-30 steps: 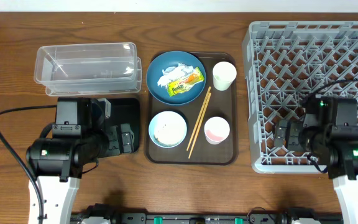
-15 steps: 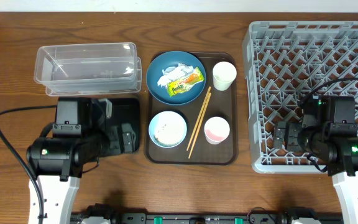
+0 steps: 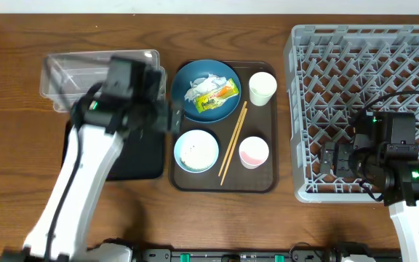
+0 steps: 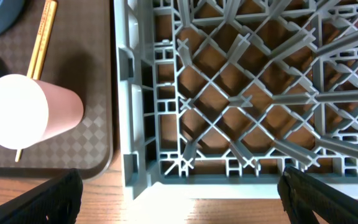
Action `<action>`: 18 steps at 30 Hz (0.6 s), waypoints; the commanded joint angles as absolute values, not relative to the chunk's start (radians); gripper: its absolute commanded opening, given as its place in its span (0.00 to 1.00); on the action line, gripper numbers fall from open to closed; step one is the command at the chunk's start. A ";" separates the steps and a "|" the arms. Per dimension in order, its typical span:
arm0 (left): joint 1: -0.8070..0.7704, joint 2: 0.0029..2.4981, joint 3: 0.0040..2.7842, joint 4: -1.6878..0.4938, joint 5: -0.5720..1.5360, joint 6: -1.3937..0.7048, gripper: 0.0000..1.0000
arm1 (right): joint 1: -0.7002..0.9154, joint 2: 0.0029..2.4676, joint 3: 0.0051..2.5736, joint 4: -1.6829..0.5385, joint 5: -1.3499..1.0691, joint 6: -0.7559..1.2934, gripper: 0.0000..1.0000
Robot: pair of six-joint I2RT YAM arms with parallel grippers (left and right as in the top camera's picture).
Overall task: Sort waste into correct bins and load items into the dishwasher rack
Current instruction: 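Move the left gripper over the blue plate toward the snack wrapper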
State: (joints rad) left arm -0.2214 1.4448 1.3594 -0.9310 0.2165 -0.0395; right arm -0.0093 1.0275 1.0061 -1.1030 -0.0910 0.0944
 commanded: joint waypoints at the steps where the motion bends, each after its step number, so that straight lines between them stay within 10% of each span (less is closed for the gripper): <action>1: -0.262 1.578 1.515 -0.922 0.126 0.062 0.98 | -0.019 1.025 1.026 -1.104 -0.094 0.081 0.99; 18: -0.284 1.976 1.608 -0.782 0.359 0.104 1.00 | -0.019 1.025 1.026 -1.113 -0.095 0.081 0.99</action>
State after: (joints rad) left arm -0.2810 1.9453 1.6001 -0.7902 0.2916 0.0914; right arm -0.0093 1.0275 1.0069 -1.1057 -0.0910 0.0944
